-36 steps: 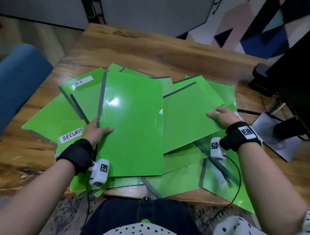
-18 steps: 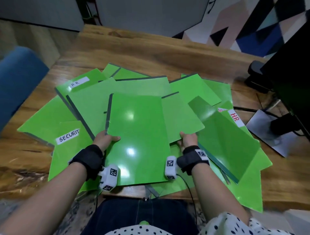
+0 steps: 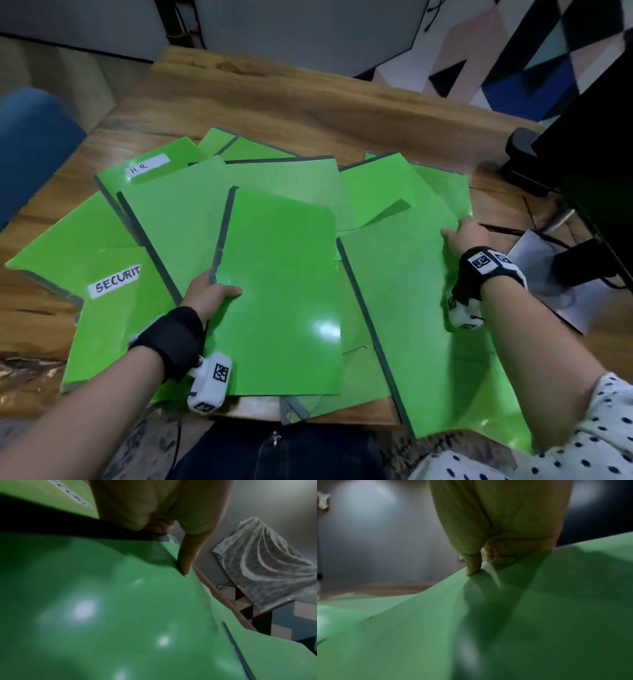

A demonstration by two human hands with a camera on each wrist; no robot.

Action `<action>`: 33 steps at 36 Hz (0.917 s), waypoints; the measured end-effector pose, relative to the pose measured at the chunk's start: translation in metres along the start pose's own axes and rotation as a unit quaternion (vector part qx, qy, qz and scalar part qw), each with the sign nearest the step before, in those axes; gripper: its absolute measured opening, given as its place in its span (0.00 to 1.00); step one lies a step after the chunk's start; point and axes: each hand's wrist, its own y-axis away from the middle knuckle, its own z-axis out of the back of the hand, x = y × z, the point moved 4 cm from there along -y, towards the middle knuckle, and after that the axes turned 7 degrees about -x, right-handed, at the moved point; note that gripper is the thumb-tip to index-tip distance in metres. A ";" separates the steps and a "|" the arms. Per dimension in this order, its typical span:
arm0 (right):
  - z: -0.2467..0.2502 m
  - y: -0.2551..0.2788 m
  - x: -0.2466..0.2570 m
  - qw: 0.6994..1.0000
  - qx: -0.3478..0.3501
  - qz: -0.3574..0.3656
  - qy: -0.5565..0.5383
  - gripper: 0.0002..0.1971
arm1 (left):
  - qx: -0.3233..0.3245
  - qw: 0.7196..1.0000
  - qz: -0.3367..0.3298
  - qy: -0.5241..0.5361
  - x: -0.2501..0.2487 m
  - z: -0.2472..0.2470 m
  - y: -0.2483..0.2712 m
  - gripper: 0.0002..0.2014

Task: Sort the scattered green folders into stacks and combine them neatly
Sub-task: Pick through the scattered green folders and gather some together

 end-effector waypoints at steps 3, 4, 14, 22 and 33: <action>-0.019 -0.007 -0.013 0.998 0.043 0.004 0.045 0.41 | -0.015 1.000 0.019 -0.013 0.010 -0.009 -0.010 0.30; -0.023 -0.009 -0.016 0.996 0.054 0.003 0.067 0.45 | -0.020 0.999 0.025 -0.018 0.013 -0.011 -0.015 0.31; -0.041 -0.022 -0.025 0.981 0.085 -0.005 0.172 0.55 | -0.027 0.995 0.059 -0.069 0.018 -0.013 -0.038 0.32; -0.015 -0.021 -0.035 0.995 0.044 -0.061 0.060 0.47 | -0.030 0.994 0.073 -0.078 0.015 -0.015 -0.029 0.36; 0.100 0.005 0.061 0.992 -0.109 0.046 -0.054 0.30 | -0.009 0.982 0.080 -0.170 -0.005 -0.011 -0.018 0.39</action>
